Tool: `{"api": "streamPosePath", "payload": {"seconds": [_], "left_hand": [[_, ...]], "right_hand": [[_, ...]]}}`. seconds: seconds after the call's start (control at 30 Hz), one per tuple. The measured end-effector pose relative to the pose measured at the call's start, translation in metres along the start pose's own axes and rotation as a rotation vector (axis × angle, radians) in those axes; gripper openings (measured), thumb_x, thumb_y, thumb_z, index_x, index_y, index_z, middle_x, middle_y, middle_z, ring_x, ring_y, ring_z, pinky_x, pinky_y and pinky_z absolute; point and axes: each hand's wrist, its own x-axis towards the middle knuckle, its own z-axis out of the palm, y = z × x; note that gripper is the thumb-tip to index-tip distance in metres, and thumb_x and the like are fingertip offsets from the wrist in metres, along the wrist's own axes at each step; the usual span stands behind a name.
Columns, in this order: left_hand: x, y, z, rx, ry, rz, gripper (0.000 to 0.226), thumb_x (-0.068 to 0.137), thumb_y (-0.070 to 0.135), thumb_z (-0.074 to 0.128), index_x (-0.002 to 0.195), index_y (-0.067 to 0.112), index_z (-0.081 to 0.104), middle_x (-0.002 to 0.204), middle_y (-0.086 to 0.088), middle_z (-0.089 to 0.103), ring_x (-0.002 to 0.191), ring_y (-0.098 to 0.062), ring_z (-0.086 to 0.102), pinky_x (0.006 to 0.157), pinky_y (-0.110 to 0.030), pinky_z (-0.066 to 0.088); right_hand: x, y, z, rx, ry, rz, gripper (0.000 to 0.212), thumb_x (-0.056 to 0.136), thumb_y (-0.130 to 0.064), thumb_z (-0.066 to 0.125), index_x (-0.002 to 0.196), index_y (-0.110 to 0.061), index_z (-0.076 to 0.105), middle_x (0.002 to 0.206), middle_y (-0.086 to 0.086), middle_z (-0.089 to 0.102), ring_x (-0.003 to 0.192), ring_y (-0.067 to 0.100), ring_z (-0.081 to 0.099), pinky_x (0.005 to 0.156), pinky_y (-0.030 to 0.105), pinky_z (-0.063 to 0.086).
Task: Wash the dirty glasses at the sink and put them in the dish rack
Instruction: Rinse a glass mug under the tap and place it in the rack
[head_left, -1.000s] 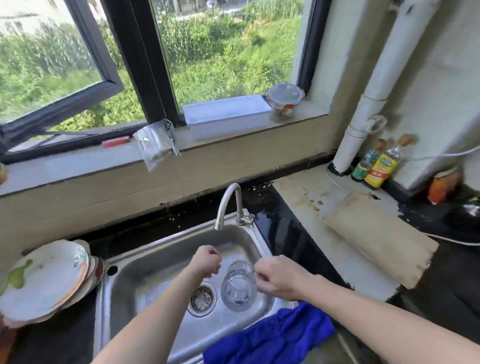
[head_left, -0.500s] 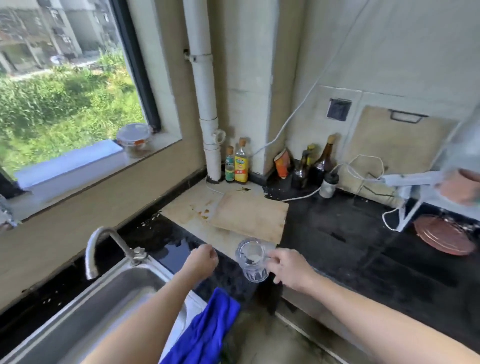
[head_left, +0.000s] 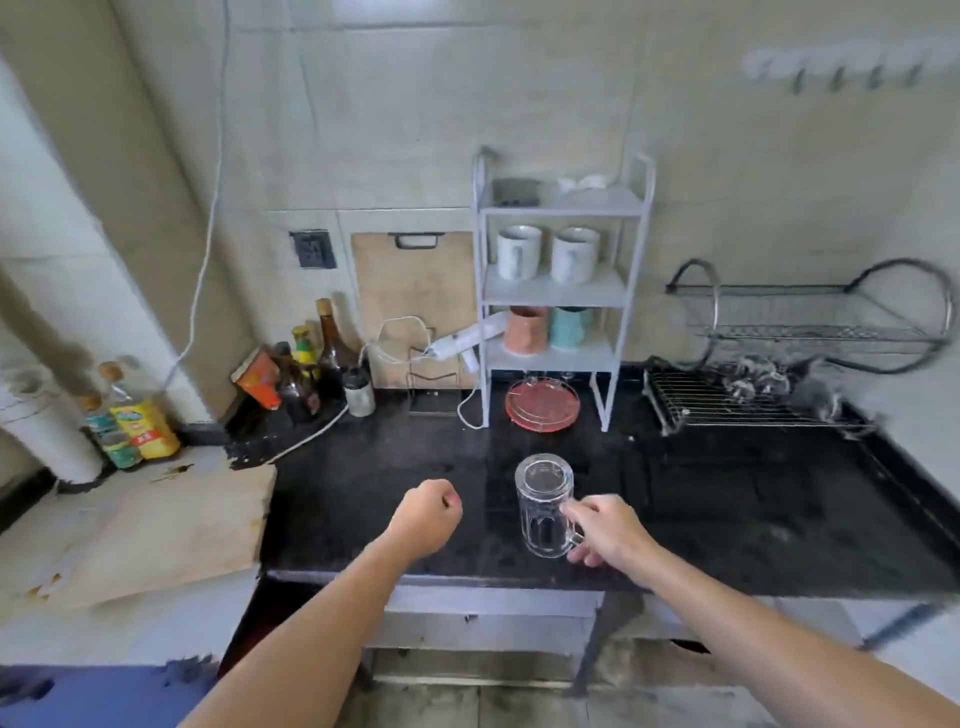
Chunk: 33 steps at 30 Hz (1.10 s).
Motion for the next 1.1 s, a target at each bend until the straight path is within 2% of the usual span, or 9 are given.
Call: {"api": "streamPosePath", "payload": {"seconds": [0.2,0.37,0.5,0.6,0.7,0.77,0.87,1.0,1.1], "left_hand": [[0.063,0.099,0.057,0.082,-0.139,0.182,0.013,0.086,0.013,0.049,0.083,0.015,0.062,0.075,0.000,0.064,0.076,-0.025,0.065,0.072,-0.031,0.051],[0.133,0.170,0.094,0.084,-0.195,0.319,0.011,0.090,0.014,0.052,0.086,0.013,0.061,0.069,0.004,0.058,0.071,-0.019,0.060,0.072,-0.033,0.050],[0.184,0.229,0.115,0.120,-0.203,0.423,0.012,0.091,0.016,0.053,0.093,0.015,0.065,0.078,0.003,0.062,0.078,-0.018,0.061,0.074,-0.029,0.048],[0.217,0.272,0.129,0.095,-0.197,0.445,0.012,0.091,0.014,0.052,0.094,0.016,0.064,0.076,0.006,0.060,0.077,-0.016,0.059,0.073,-0.027,0.046],[0.243,0.310,0.147,0.039,-0.171,0.448,0.010,0.091,0.014,0.052,0.092,0.016,0.062,0.070,0.005,0.059,0.073,-0.018,0.059,0.071,-0.030,0.049],[0.259,0.335,0.161,-0.002,-0.130,0.448,0.011,0.094,0.019,0.052,0.097,0.014,0.061,0.072,0.004,0.059,0.069,-0.015,0.056,0.064,-0.027,0.046],[0.279,0.372,0.179,-0.082,-0.059,0.424,0.029,0.099,0.030,0.047,0.120,0.010,0.052,0.087,0.000,0.063,0.067,-0.008,0.054,0.057,-0.022,0.042],[0.299,0.410,0.201,-0.113,0.040,0.361,0.054,0.101,0.044,0.033,0.141,0.007,0.034,0.079,-0.002,0.060,0.076,-0.017,0.059,0.077,-0.034,0.047],[0.315,0.433,0.221,-0.095,0.073,0.290,0.048,0.101,0.047,0.027,0.128,0.011,0.041,0.081,-0.005,0.061,0.082,-0.028,0.063,0.080,-0.043,0.051]], "right_hand": [[0.033,0.059,-0.090,0.178,0.162,0.125,0.032,0.097,-0.033,0.054,0.083,-0.004,0.055,0.045,0.002,0.052,0.060,0.031,0.072,0.050,0.030,0.044],[0.072,0.084,-0.152,0.230,0.291,0.184,0.034,0.098,-0.030,0.050,0.088,0.002,0.057,0.060,0.009,0.054,0.062,0.029,0.072,0.053,0.029,0.050],[0.102,0.096,-0.201,0.202,0.412,0.231,0.040,0.098,-0.031,0.050,0.095,0.008,0.057,0.084,0.015,0.064,0.061,0.029,0.072,0.054,0.032,0.050],[0.123,0.102,-0.237,0.175,0.485,0.249,0.035,0.099,-0.032,0.050,0.088,0.001,0.057,0.076,0.012,0.062,0.059,0.026,0.072,0.054,0.034,0.051],[0.148,0.112,-0.268,0.217,0.517,0.284,0.032,0.100,-0.033,0.047,0.089,-0.006,0.060,0.079,0.009,0.067,0.061,0.025,0.072,0.066,0.041,0.058],[0.169,0.116,-0.289,0.286,0.517,0.316,0.030,0.101,-0.031,0.046,0.092,-0.006,0.061,0.084,0.009,0.066,0.064,0.027,0.073,0.066,0.040,0.058],[0.209,0.125,-0.319,0.343,0.465,0.325,0.028,0.102,-0.024,0.042,0.096,-0.003,0.060,0.096,0.009,0.064,0.069,0.028,0.074,0.061,0.036,0.056],[0.267,0.134,-0.346,0.355,0.296,0.283,0.026,0.103,-0.023,0.042,0.104,-0.002,0.059,0.111,0.009,0.062,0.075,0.028,0.074,0.063,0.035,0.056],[0.309,0.135,-0.360,0.361,0.172,0.264,0.024,0.104,-0.020,0.041,0.100,-0.004,0.058,0.103,0.012,0.060,0.080,0.030,0.073,0.067,0.036,0.056]]}}
